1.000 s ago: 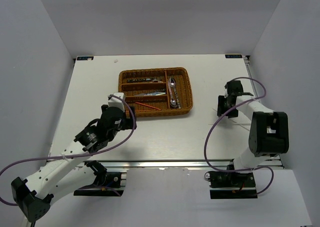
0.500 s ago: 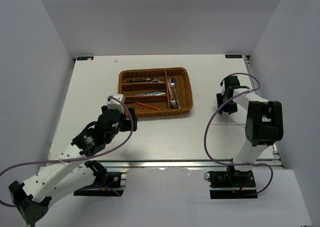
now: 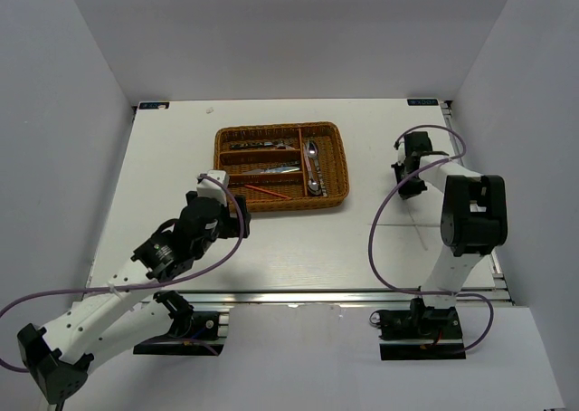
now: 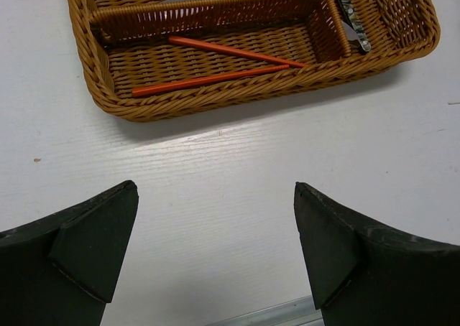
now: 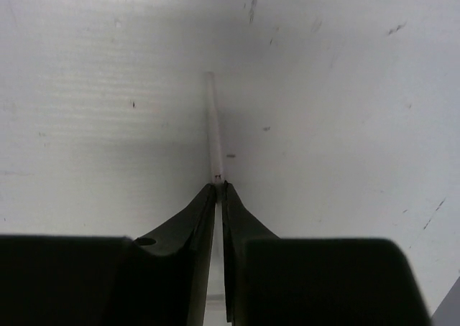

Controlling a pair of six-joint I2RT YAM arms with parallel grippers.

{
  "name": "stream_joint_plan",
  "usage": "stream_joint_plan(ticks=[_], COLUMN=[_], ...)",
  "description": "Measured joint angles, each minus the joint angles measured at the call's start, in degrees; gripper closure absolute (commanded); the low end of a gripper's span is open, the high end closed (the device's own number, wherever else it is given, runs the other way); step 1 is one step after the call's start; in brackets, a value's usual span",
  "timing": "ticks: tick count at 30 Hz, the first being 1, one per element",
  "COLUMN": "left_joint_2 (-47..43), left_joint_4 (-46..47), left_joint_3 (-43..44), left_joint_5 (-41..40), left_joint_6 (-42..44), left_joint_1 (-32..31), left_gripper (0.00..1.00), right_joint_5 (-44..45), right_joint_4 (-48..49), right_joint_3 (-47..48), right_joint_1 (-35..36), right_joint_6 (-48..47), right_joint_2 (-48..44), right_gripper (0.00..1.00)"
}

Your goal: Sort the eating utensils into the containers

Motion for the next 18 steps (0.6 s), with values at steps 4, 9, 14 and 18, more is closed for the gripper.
stream_joint_plan(ticks=[4,9,14,18], left_joint_2=[0.55,0.87,0.94,1.49], left_joint_4=[0.00,-0.02,-0.02,-0.02], left_joint_3=[0.00,0.00,0.00,0.00], left_joint_5=[-0.22,-0.52,-0.98,-1.62], left_joint_6=[0.00,-0.02,-0.09,-0.26], left_joint_1=[-0.28,-0.57,-0.66,-0.68], left_gripper=[0.02,0.02,0.02,0.02], right_joint_5=[-0.39,-2.49,-4.48,-6.64], right_joint_4=[2.64,4.57,6.43,6.97], right_joint_3=[1.27,4.66,9.16,11.23], right_joint_1=[0.00,-0.02,0.70,2.23], right_joint_6=[-0.57,-1.68,-1.95,-1.01], right_joint_2=[1.29,4.07,7.45,8.70], right_gripper=[0.95,1.00,1.00,1.00])
